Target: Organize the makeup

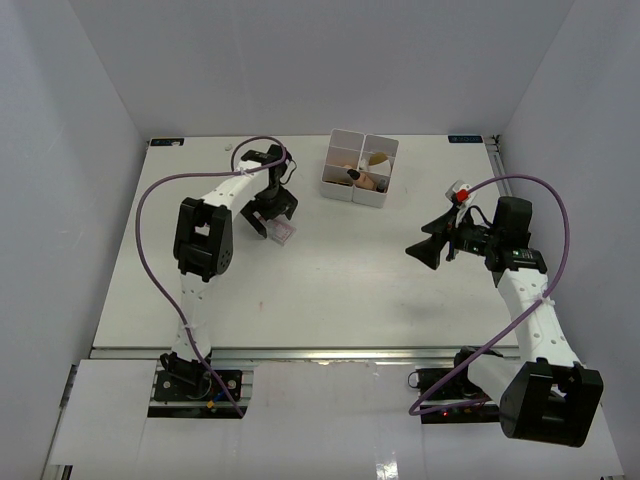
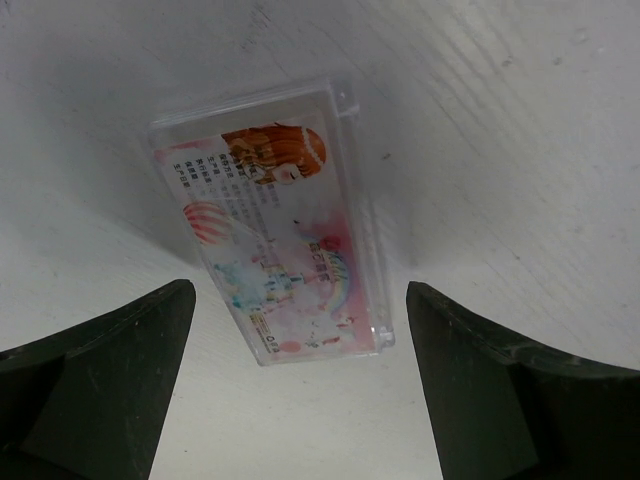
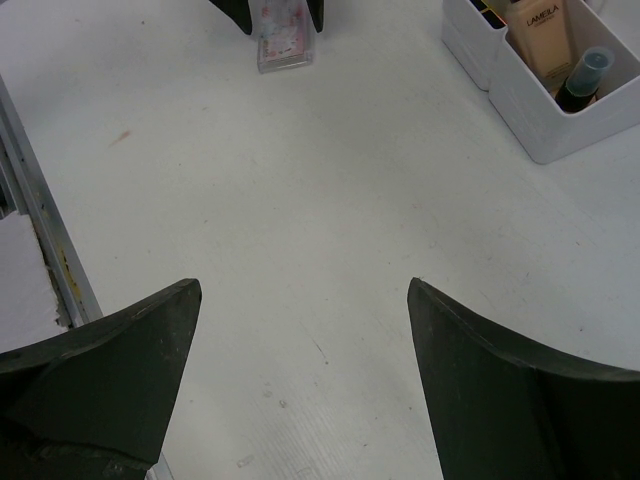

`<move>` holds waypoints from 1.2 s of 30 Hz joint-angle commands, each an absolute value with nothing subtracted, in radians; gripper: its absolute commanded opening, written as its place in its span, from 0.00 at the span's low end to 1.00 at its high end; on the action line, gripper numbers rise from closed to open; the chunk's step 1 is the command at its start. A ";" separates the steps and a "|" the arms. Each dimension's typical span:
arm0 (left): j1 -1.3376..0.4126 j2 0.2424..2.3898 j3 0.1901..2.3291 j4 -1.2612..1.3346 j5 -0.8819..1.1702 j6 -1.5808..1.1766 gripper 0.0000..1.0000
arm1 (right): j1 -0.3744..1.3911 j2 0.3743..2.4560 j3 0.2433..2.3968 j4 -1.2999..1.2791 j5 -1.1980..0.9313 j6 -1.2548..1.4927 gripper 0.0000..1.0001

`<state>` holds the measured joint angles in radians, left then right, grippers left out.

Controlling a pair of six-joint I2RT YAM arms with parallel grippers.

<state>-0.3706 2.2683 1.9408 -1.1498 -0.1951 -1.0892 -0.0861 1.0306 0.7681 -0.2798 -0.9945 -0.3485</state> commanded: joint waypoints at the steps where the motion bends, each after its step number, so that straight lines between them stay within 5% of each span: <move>1: -0.376 2.272 1.981 -1.176 -0.199 -1.109 0.98 | -0.095 1.022 0.756 -0.255 -1.019 -0.345 0.90; 24: -0.376 2.240 1.852 -1.068 -0.198 -1.095 0.81 | -0.123 1.029 0.749 -0.255 -1.046 -0.339 0.90; 36: -0.391 2.052 1.639 -0.846 -0.158 -0.908 0.47 | -0.124 1.021 0.751 -0.288 -1.051 -0.371 0.90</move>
